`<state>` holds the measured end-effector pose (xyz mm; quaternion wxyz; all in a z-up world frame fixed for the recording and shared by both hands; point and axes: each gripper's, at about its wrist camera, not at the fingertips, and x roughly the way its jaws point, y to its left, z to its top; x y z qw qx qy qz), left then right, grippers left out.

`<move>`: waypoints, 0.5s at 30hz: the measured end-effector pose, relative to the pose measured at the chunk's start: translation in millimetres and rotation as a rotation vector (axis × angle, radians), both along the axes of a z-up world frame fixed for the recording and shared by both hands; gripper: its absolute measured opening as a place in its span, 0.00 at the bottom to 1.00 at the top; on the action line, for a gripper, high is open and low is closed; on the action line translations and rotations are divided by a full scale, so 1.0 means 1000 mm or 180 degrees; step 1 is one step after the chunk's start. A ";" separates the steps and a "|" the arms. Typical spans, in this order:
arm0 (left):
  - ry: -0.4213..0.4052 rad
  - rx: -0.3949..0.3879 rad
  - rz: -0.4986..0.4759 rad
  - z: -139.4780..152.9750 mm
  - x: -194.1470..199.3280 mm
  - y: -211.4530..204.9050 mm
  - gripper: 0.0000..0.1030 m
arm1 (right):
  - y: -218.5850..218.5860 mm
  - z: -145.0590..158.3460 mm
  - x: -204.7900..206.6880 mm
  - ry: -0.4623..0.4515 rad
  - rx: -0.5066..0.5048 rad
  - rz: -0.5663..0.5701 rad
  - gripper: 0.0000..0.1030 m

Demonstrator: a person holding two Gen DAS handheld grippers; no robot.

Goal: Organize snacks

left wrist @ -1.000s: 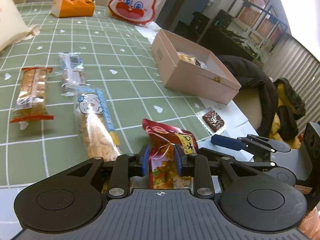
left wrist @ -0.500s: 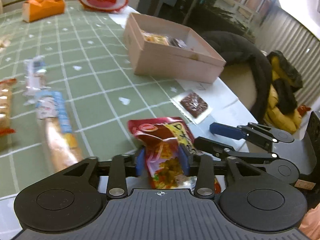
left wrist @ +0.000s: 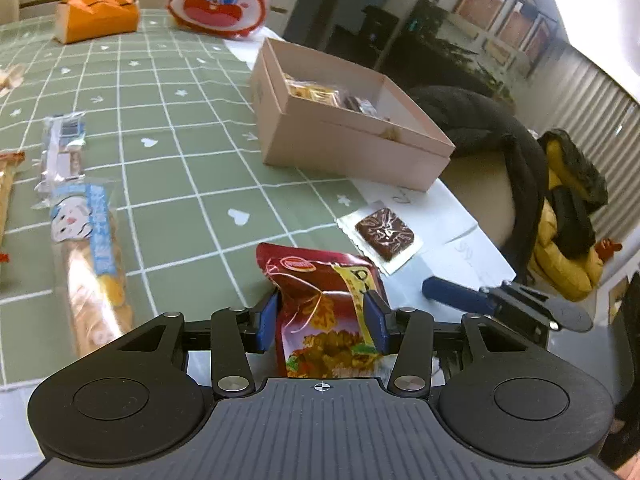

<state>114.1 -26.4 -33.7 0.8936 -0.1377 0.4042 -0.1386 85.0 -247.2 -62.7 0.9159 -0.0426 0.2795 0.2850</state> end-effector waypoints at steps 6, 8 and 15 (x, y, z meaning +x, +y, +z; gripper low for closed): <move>-0.0127 -0.0137 -0.0126 0.026 -0.003 -0.007 0.38 | -0.003 -0.001 -0.005 -0.0014 0.0070 0.0027 0.47; -0.0183 -0.0094 -0.0175 0.033 -0.004 -0.013 0.38 | -0.004 -0.001 -0.005 -0.0007 0.0106 0.0037 0.47; 0.0040 0.0041 -0.0210 0.023 0.006 -0.018 0.38 | -0.006 -0.002 -0.007 -0.0030 0.0138 0.0041 0.47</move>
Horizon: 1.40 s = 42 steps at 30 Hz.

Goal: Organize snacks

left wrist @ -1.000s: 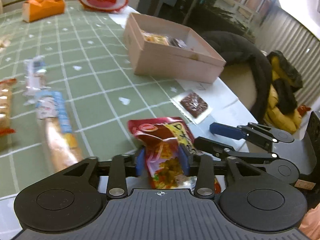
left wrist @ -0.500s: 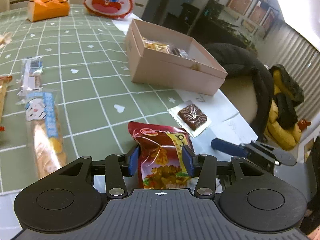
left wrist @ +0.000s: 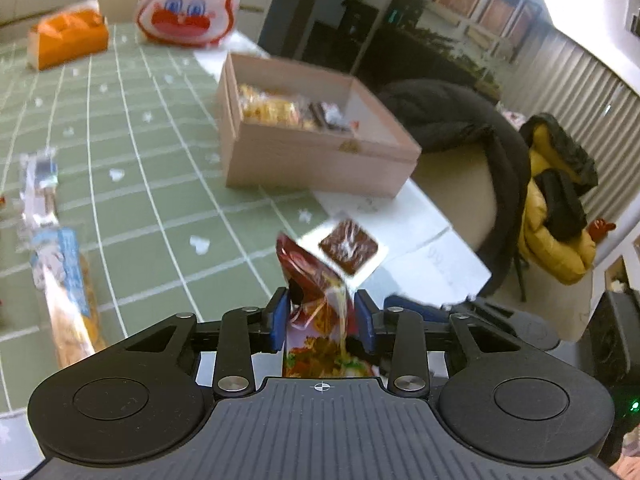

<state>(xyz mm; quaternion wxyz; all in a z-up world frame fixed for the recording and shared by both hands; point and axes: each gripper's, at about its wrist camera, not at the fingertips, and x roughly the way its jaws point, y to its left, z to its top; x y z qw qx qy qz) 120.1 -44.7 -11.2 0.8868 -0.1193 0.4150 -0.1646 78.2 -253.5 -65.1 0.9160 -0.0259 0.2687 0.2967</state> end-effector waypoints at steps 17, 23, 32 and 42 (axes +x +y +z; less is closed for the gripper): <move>-0.0073 -0.0898 0.0327 -0.035 -0.024 0.045 0.23 | -0.007 0.021 0.012 -0.0119 -0.0144 -0.0199 0.55; -0.0255 -0.0954 0.0476 -0.028 -0.043 0.067 0.23 | 0.007 0.029 0.060 0.0046 -0.0259 -0.0142 0.57; -0.0278 -0.1029 0.0374 -0.031 -0.047 0.067 0.23 | 0.018 0.016 0.071 0.0249 -0.0452 -0.0192 0.46; -0.0709 -0.1212 0.0102 0.029 -0.043 0.058 0.22 | -0.020 0.072 0.018 -0.0281 -0.0226 -0.0236 0.46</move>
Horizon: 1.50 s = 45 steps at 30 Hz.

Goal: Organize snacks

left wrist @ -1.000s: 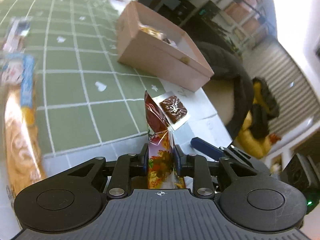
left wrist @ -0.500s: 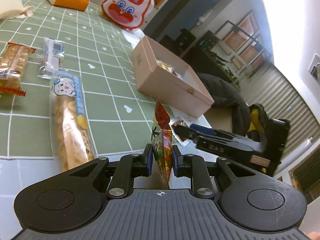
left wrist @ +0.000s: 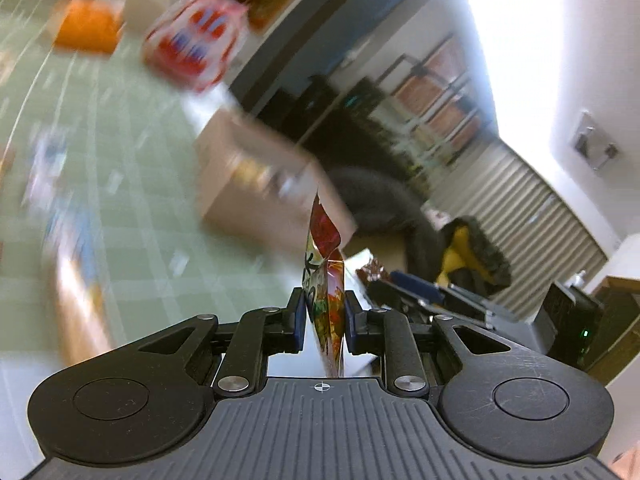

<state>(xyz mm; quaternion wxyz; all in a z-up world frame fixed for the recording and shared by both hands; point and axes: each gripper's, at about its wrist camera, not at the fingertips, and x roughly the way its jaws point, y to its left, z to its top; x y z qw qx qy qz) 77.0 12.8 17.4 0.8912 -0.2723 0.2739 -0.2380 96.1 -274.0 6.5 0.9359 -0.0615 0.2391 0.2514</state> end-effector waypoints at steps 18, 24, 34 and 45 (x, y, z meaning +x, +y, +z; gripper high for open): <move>0.0602 -0.0039 0.0007 0.007 0.283 -0.027 0.27 | -0.003 0.052 0.165 -0.0065 0.0253 -0.0721 0.54; 0.0711 0.0046 0.0149 -0.014 0.258 0.002 0.26 | -0.007 0.001 0.142 0.0297 0.0221 -0.0715 0.55; 0.0219 0.1092 0.1078 0.014 0.094 0.096 0.26 | 0.057 0.008 0.102 0.0420 0.0210 -0.0234 0.68; 0.0657 0.1097 0.1844 -0.045 0.005 0.173 0.26 | 0.210 -0.028 0.020 0.0742 0.0108 0.0964 0.71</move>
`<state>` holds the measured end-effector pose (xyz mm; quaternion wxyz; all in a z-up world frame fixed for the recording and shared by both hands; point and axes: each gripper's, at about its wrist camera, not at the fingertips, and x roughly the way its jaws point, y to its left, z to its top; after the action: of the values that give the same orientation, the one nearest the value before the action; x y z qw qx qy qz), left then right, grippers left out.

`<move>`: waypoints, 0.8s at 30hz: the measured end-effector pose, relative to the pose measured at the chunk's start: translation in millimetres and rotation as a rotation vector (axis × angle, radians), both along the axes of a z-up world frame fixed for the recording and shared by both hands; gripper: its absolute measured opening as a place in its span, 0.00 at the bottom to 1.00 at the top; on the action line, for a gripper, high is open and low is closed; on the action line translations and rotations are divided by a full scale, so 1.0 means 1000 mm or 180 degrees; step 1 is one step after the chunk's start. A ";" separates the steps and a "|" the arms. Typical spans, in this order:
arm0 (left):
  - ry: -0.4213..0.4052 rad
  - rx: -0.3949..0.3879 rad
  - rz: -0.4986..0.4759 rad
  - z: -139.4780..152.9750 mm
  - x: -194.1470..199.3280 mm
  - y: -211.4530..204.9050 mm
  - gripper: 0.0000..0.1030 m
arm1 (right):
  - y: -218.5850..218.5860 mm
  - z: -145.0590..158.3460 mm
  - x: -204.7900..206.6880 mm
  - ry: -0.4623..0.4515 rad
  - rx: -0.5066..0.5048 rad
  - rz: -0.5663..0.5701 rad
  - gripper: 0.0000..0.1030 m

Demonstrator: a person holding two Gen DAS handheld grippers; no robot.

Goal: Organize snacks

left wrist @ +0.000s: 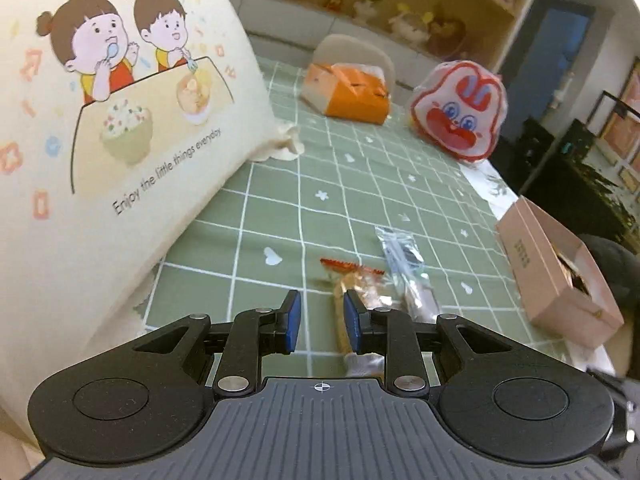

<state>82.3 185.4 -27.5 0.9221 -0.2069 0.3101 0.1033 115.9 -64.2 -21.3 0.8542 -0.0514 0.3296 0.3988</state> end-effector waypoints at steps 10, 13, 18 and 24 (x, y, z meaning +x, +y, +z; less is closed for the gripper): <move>-0.0283 0.0393 -0.0206 -0.018 0.008 -0.029 0.30 | 0.029 0.012 0.065 0.0292 -0.0117 -0.0316 0.71; -0.0304 0.0396 -0.0217 -0.019 0.007 -0.029 0.30 | 0.049 0.008 0.085 0.0340 -0.0185 -0.0352 0.71; -0.0288 0.0327 -0.0229 -0.020 0.006 -0.026 0.30 | 0.087 -0.012 0.111 0.0598 -0.0319 -0.0304 0.63; -0.0231 0.0303 -0.0228 -0.018 0.007 -0.023 0.32 | 0.106 -0.011 0.096 0.0201 -0.0622 -0.0192 0.42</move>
<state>89.1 162.2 -45.5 0.9447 -0.1551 0.2784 0.0773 212.3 42.1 -32.7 0.8459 -0.1120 0.3951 0.3403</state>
